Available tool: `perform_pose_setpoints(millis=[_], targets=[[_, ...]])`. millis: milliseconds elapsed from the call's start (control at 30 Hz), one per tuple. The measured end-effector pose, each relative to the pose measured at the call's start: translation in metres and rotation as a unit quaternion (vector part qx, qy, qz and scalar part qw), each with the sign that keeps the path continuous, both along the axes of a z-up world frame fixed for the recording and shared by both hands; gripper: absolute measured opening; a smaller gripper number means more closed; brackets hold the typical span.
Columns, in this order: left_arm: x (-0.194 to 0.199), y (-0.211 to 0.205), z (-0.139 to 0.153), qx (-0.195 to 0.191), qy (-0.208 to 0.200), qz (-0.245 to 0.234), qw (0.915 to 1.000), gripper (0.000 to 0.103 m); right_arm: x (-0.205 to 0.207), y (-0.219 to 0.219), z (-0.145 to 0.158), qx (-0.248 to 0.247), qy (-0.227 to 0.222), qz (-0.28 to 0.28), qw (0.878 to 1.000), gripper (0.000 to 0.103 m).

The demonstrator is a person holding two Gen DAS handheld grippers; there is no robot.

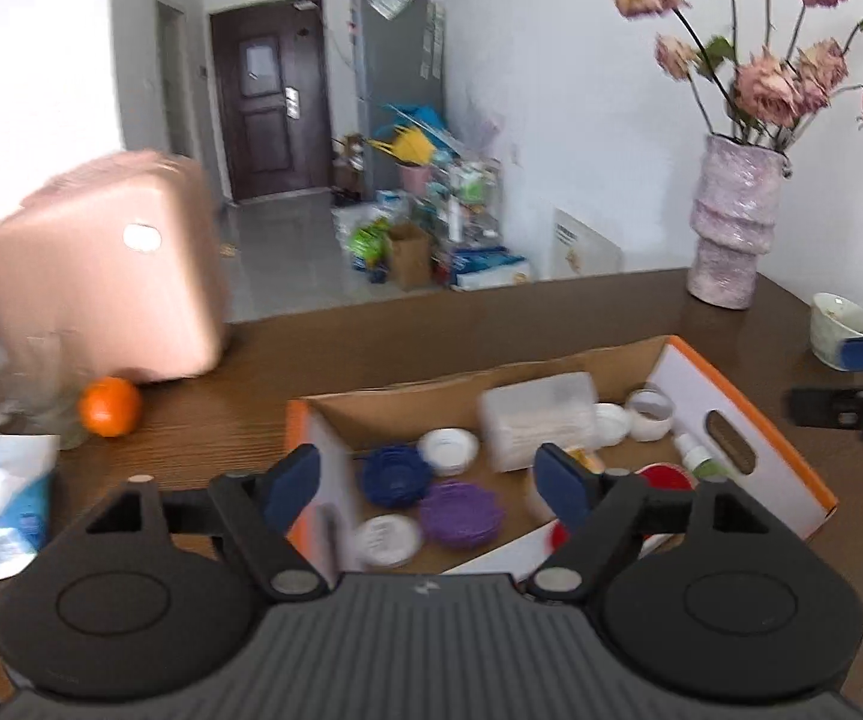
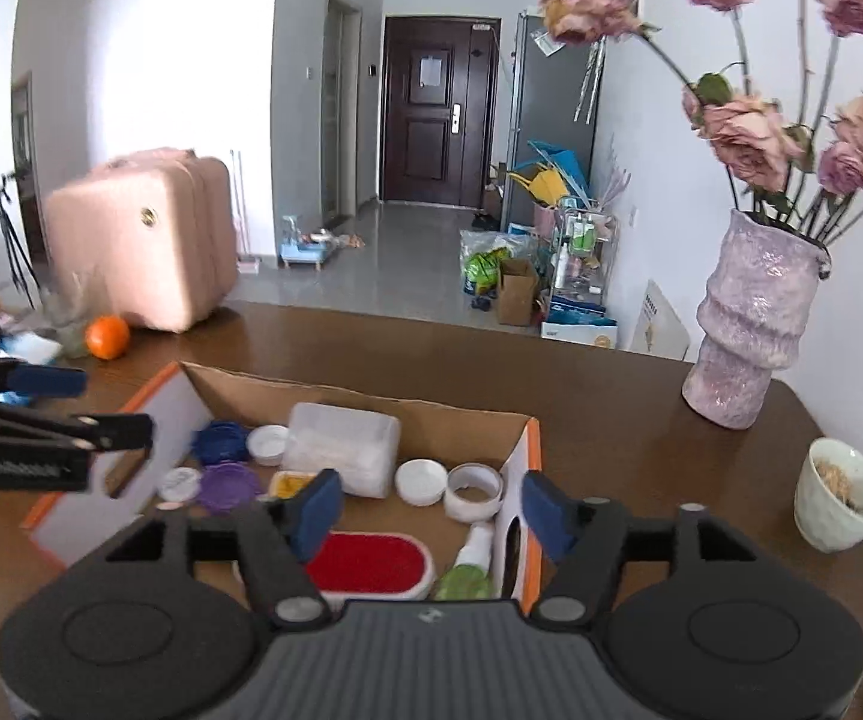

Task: Organize rigid objects

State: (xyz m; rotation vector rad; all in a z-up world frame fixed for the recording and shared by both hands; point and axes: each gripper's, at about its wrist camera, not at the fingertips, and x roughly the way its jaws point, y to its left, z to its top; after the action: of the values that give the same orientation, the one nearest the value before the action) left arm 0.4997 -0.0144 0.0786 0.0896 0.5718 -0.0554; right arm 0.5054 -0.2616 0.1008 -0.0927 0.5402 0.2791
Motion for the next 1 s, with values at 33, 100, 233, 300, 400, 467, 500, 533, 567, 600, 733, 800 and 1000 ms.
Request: perform_pose_setpoints(millis=[33,100,233,300,400,467,500,533,567,600,733,800,1000], targets=[[-0.010,0.006,0.004,0.002,-0.007,0.011,0.9999,0.088,-0.008,-0.002,0.002,0.005,-0.002,0.002,1.000,0.076],[-0.031,0.017,0.009,0.000,-0.022,0.030,0.9993,0.092,-0.026,-0.008,0.006,0.019,-0.014,0.003,1.000,0.086],[-0.064,0.030,0.016,0.000,-0.043,0.049,0.9979,0.095,-0.050,-0.017,0.008,0.046,-0.021,-0.003,0.999,0.090],[-0.075,0.031,0.020,-0.002,-0.049,0.045,0.9978,0.098,-0.060,-0.019,0.008,0.058,-0.024,-0.007,0.998,0.092],[-0.087,0.034,0.026,-0.006,-0.056,0.045,0.9974,0.098,-0.070,-0.020,0.008,0.061,-0.026,-0.007,0.998,0.093],[-0.094,0.035,0.028,-0.009,-0.063,0.048,0.9968,0.099,-0.076,-0.020,0.008,0.064,-0.031,-0.004,0.997,0.093],[-0.099,0.035,0.030,-0.009,-0.068,0.051,0.9963,0.099,-0.080,-0.020,0.009,0.067,-0.034,-0.004,0.997,0.093],[-0.106,0.035,0.032,-0.010,-0.077,0.055,0.9955,0.099,-0.084,-0.020,0.010,0.068,-0.037,-0.006,0.997,0.093],[-0.115,0.037,0.033,-0.011,-0.088,0.054,0.9946,0.100,-0.088,-0.021,0.011,0.068,-0.041,-0.007,0.997,0.093],[-0.125,0.038,0.034,-0.015,-0.100,0.055,0.9934,0.102,-0.095,-0.021,0.012,0.069,-0.049,-0.008,0.996,0.093],[-0.166,0.048,0.027,-0.045,-0.119,0.046,0.9909,0.103,-0.133,-0.022,0.008,0.061,-0.099,0.006,0.993,0.103],[-0.190,0.050,0.018,-0.034,-0.125,0.046,0.9904,0.103,-0.155,-0.021,0.000,0.048,-0.119,0.007,0.992,0.103],[-0.278,0.042,-0.022,0.019,-0.197,0.074,0.9774,0.103,-0.236,-0.020,-0.030,0.062,-0.173,0.009,0.983,0.103]])
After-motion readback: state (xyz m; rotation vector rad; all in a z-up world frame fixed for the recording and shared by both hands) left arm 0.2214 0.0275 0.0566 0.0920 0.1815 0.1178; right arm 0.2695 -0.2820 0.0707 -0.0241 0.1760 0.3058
